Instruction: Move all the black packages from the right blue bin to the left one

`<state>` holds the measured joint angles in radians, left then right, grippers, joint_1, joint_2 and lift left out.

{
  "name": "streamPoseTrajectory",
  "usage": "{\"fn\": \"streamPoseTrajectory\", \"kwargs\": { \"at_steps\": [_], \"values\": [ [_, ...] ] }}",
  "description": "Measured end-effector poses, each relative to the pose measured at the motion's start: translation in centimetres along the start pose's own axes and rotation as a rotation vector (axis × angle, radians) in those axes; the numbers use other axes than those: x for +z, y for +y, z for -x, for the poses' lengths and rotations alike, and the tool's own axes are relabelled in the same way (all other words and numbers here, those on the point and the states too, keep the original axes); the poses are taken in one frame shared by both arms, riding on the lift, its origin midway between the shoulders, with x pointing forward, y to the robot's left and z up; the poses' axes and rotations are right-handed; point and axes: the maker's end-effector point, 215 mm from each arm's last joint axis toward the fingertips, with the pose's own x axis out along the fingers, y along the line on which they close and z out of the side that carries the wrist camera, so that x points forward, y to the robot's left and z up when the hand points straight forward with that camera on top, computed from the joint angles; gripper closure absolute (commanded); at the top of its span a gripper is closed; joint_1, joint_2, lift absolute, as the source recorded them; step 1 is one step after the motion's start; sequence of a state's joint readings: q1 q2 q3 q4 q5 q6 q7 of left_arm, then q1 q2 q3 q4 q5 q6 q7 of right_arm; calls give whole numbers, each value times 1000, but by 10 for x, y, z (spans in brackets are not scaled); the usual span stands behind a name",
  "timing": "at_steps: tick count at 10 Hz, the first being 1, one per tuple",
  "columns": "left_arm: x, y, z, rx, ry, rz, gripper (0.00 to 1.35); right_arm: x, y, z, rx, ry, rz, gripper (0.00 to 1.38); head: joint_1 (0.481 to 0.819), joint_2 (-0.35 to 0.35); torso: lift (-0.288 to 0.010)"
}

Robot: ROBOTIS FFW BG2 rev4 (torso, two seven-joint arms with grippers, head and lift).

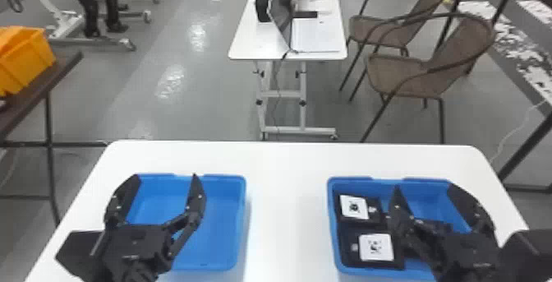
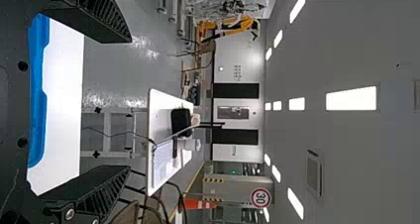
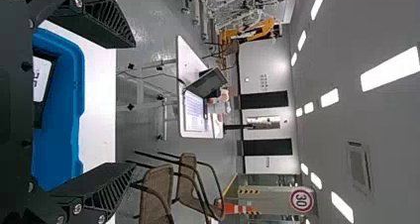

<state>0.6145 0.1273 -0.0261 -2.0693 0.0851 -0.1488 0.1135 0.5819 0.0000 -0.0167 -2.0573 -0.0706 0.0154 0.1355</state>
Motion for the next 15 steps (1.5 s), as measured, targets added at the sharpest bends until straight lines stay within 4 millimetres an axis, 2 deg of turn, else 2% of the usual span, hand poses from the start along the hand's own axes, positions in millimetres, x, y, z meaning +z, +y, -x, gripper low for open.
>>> {"fn": "streamPoseTrajectory", "kwargs": {
  "at_steps": [3, 5, 8, 11, 15],
  "values": [
    [-2, 0, 0, 0, 8, 4, 108, -49, -34, 3, -92, 168, -75, 163, 695, 15, -40],
    [-5, 1, 0, -1, 16, 6, 108, -75, -60, -7, -121, 268, -81, 159, 695, -18, -40],
    [-8, 0, 0, -4, 26, 10, 108, -134, -74, -16, -91, 462, -120, 162, 695, -31, -40],
    [-10, 0, 0, -7, 33, 14, 110, -163, -93, -13, -131, 560, -115, 163, 695, -55, -40],
    [-14, 0, 1, -7, 42, 22, 110, -185, -104, -18, -149, 613, -107, 170, 695, -70, -40]
  ]
}}
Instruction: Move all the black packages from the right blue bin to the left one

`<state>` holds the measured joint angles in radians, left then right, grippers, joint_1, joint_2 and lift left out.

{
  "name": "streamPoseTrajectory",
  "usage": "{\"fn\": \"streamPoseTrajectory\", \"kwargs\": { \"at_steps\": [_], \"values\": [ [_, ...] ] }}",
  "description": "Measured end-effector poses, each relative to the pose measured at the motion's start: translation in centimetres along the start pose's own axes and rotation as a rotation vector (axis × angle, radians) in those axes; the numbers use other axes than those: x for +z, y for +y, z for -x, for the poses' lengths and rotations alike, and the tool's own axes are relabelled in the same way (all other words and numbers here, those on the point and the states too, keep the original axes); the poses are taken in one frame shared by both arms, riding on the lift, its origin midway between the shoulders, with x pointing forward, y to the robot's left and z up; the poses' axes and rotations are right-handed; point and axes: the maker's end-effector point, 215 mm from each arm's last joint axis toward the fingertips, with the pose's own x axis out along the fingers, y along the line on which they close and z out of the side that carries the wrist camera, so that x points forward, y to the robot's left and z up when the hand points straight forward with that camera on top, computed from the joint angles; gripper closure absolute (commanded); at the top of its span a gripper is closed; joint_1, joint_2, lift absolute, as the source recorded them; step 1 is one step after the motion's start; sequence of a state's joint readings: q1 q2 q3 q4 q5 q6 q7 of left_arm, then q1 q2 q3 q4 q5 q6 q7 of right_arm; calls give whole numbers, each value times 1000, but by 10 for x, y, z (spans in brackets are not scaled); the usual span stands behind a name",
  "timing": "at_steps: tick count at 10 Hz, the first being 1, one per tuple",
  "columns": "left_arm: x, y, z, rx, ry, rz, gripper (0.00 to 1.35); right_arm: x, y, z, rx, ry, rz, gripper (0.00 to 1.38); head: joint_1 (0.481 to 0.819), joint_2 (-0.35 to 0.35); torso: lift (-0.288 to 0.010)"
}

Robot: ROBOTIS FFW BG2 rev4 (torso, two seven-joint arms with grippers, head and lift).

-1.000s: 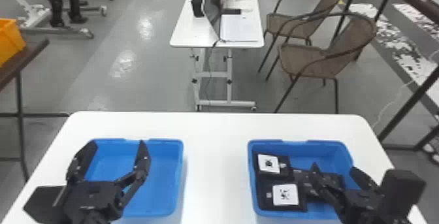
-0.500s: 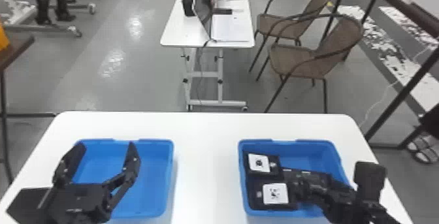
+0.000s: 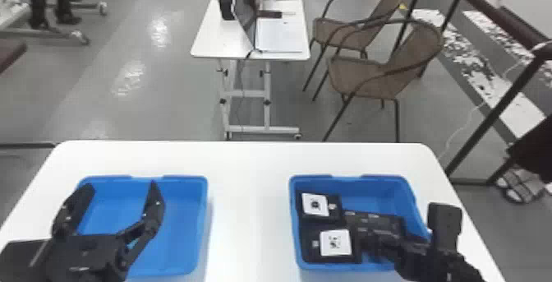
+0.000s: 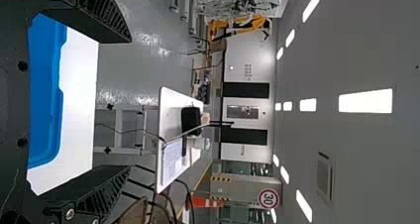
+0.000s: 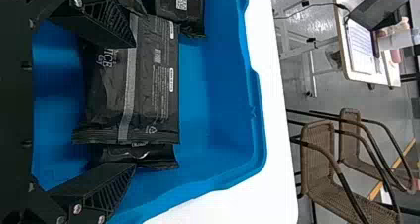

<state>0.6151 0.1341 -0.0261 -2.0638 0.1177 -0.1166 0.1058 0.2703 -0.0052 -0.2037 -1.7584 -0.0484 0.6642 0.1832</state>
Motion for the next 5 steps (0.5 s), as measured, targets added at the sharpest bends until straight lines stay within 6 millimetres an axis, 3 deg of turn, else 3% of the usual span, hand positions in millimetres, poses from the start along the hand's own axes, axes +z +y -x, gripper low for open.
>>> {"fn": "streamPoseTrajectory", "kwargs": {
  "at_steps": [1, 2, 3, 4, 5],
  "values": [
    [0, 0, 0, -1, 1, -1, 110, -3, 5, -7, 14, 12, -3, 248, 695, -64, -40],
    [-1, 0, 0, -4, 3, -1, 110, -8, 14, -13, 50, 29, -2, 432, 695, -51, -40],
    [-2, 0, 0, -5, 6, -1, 110, -12, 22, -18, 89, 43, 5, 888, 695, -37, -40],
    [-3, 1, 0, -5, 7, 0, 110, -11, 27, -20, 106, 46, 10, 1236, 695, -31, -40],
    [-3, 1, 0, -3, 6, 3, 110, -7, 33, -17, 117, 33, 4, 1256, 695, -24, -40]
  ]
}}
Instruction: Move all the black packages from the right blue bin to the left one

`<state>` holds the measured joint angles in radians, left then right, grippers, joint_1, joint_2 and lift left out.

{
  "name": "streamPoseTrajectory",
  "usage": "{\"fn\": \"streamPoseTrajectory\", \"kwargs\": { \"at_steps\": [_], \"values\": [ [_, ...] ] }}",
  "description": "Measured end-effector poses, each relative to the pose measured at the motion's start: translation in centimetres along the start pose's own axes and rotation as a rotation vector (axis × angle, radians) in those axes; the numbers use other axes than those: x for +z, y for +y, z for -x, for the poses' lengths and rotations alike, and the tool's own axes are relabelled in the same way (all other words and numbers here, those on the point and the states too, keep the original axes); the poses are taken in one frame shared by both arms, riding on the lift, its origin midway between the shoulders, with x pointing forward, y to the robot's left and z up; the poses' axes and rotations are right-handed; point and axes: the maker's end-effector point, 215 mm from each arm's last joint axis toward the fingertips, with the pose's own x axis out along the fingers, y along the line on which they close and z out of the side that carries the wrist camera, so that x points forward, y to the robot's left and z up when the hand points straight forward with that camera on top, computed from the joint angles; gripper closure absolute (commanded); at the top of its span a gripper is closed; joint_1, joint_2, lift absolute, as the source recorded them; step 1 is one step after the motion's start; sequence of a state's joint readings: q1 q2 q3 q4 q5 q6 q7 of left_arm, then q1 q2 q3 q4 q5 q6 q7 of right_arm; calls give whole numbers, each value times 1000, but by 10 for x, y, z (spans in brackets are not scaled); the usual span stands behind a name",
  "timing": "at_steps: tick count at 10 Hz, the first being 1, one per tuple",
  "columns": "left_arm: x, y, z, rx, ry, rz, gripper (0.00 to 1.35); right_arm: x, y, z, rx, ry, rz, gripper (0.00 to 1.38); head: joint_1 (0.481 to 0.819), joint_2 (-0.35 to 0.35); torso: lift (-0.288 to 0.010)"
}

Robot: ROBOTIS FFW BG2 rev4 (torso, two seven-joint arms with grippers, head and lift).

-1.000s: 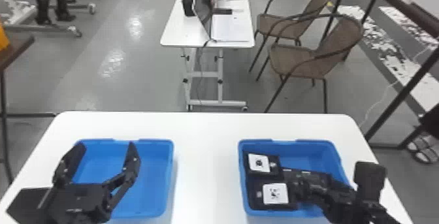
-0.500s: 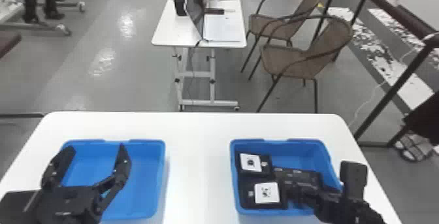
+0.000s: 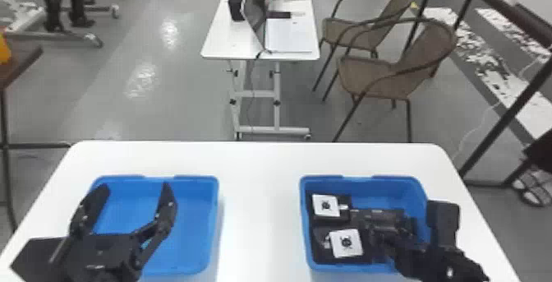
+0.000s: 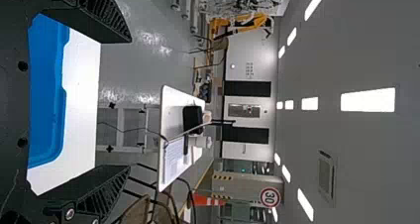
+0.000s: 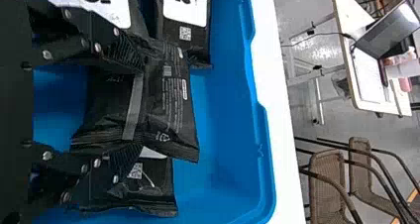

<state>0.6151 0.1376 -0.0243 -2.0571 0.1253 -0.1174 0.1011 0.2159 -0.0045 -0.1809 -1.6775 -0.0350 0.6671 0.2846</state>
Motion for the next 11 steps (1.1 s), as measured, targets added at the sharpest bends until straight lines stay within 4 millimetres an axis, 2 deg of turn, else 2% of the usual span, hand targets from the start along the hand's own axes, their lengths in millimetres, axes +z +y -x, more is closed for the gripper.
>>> {"fn": "streamPoseTrajectory", "kwargs": {
  "at_steps": [4, 7, 8, 10, 11],
  "values": [
    [-1, -1, -1, -2, -2, 6, 110, 22, 21, 18, 55, -54, -47, 1285, 695, -2, -40],
    [0, -1, -2, -4, -4, 8, 108, 24, 40, 20, 132, -74, -150, 1285, 695, 18, -40],
    [0, -1, -2, -2, -6, 9, 108, 35, 50, 28, 168, -85, -185, 1285, 695, 30, -40],
    [9, 3, -6, 15, -27, 18, 108, 77, 62, 55, 209, -107, -204, 1285, 695, 44, -40],
    [13, 5, -8, 25, -39, 25, 108, 100, 50, 72, 126, -98, -161, 1285, 695, 29, -40]
  ]
}}
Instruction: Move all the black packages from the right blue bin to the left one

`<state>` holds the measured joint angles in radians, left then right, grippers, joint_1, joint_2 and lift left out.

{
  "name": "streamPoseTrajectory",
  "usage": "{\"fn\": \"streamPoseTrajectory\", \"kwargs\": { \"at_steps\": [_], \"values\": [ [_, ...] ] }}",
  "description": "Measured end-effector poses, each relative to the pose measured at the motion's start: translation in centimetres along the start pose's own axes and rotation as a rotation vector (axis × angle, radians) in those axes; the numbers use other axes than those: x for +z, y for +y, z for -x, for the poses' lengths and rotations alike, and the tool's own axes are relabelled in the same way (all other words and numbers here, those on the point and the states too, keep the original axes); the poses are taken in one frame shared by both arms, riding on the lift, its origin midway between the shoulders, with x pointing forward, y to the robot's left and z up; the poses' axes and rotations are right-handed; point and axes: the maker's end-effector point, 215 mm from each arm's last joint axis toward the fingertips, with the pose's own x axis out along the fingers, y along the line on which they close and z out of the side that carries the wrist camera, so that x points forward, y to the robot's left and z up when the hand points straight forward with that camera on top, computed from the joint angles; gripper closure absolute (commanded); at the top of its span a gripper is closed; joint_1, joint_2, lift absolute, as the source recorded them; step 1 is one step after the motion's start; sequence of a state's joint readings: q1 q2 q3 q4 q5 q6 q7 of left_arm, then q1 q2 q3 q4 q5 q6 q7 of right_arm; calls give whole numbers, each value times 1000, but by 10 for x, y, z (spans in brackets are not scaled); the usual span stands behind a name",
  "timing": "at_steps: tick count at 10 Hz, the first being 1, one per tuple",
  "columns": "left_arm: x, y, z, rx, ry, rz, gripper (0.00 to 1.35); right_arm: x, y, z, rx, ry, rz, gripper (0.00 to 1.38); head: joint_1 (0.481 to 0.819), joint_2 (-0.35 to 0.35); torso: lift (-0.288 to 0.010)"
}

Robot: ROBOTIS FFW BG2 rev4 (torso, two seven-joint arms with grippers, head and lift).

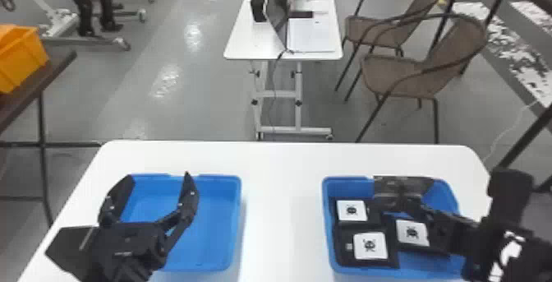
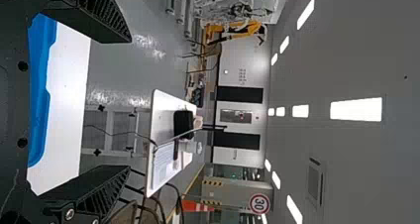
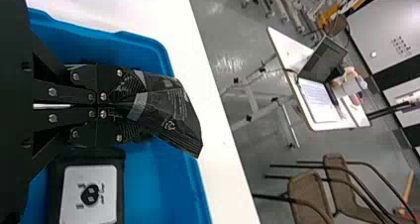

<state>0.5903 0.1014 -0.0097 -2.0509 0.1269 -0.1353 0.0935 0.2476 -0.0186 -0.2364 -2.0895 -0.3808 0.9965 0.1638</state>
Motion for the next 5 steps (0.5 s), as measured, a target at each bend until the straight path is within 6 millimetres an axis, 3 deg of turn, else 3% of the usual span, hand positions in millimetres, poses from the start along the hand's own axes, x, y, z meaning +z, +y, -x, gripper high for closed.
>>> {"fn": "streamPoseTrajectory", "kwargs": {
  "at_steps": [1, 2, 5],
  "values": [
    [2, 1, -1, 4, -7, 5, 108, 27, 7, 12, -16, -24, 46, 1285, 695, 15, -40],
    [3, 1, -2, 6, -7, 10, 108, 44, 30, 10, 71, -63, 37, 1285, 695, 32, -40],
    [8, 3, -10, 21, -16, 82, 101, 74, 138, -13, 477, -115, -23, 1285, 695, 140, -40]
  ]
}}
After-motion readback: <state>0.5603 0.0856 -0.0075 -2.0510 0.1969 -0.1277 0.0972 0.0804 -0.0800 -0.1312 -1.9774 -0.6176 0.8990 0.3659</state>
